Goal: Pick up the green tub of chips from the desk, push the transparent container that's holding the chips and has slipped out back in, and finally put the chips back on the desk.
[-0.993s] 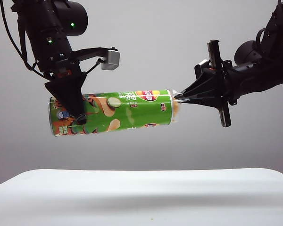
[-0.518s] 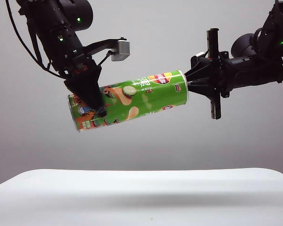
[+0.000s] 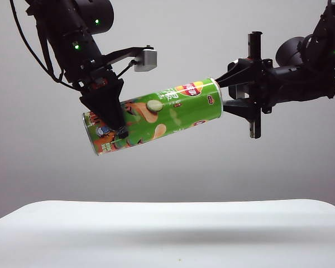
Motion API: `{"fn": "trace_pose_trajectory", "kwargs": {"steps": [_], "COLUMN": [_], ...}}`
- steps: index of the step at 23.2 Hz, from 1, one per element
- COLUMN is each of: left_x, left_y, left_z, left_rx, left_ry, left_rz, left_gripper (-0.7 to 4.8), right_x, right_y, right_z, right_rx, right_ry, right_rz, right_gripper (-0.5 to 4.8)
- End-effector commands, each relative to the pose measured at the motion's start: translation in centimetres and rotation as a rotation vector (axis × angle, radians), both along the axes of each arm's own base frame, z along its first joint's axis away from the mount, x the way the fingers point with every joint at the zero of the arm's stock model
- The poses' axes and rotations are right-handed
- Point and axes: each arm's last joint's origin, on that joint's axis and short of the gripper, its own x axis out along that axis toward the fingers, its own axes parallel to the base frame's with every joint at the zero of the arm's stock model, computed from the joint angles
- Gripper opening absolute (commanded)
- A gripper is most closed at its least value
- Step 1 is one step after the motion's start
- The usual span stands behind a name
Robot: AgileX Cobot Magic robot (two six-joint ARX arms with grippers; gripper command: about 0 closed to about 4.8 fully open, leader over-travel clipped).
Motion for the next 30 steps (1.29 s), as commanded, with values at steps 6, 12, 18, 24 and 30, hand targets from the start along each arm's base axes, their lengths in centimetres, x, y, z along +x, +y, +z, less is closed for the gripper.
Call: {"fn": "trace_pose_trajectory", "kwargs": {"steps": [6,12,18,24,30], "left_x": [0.8,1.8,3.2,4.1,4.2], "left_y": [2.4,3.2,2.7,2.3,2.2], "left_z": [0.1,-2.3,-6.9,-11.2,-13.4], "left_rx": [0.039,0.066,0.121,0.162,0.181], "left_ry": [0.011,0.072,0.179,0.275,0.339], "left_rz": [0.047,0.069,0.037,0.035,0.039], "left_gripper": [2.56,2.56,2.65,2.88,2.90], "right_x": [0.5,-0.1,-1.2,-1.9,-2.0], "right_y": [-5.4,-7.2,-6.9,-7.1,-7.0], "right_z": [1.2,3.3,5.8,7.2,7.0], "right_rx": [0.042,0.013,0.016,0.014,0.010], "right_ry": [-0.039,-0.131,-0.192,-0.240,-0.238], "right_rz": [-0.092,-0.170,-0.165,-0.174,-0.169], "right_gripper": [1.59,1.58,1.58,1.58,1.58]}}
